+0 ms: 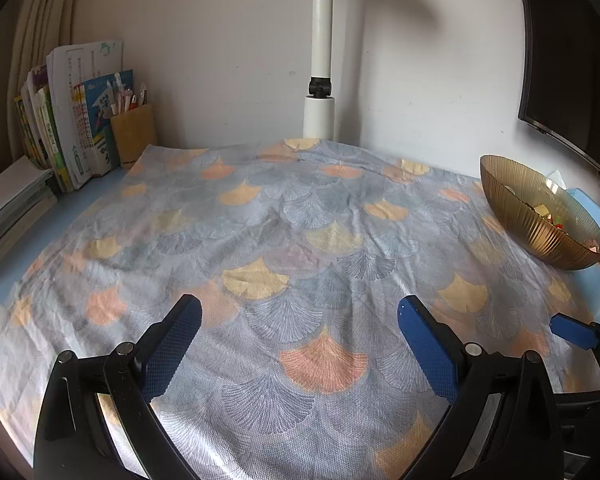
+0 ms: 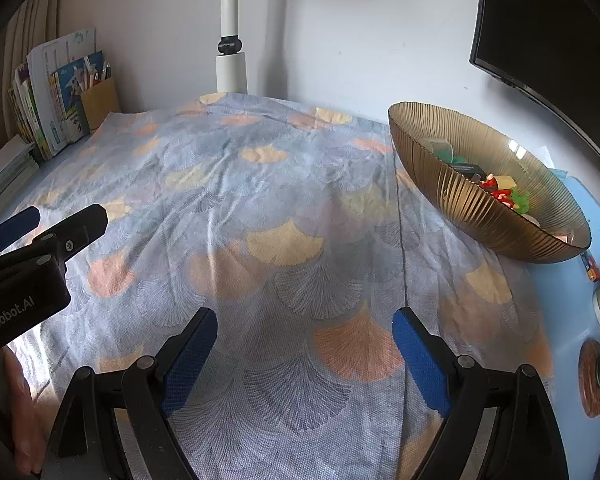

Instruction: Organize rigid objects

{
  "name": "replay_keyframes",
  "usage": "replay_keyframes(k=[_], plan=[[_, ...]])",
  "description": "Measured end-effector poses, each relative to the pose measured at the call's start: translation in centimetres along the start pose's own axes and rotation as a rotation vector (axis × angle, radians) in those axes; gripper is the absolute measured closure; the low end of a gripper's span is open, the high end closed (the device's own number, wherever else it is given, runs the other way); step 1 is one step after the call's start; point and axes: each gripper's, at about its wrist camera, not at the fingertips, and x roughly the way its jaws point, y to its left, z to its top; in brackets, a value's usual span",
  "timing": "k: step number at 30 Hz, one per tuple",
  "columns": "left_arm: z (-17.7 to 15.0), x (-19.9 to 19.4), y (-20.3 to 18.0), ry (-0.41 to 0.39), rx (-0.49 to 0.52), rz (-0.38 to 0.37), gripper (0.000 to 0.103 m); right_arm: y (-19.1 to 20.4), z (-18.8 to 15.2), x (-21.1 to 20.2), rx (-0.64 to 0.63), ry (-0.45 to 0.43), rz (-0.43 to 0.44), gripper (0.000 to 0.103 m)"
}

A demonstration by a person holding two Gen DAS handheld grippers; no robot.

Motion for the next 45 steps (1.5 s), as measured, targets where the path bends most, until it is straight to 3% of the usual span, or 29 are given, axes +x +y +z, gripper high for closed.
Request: replay_keyframes(k=[45], plan=[[0.01, 0.28, 0.36, 0.003, -0.019, 0.02, 0.004, -0.2, -0.12, -0.07, 0.014, 0.0, 0.004, 0.015]])
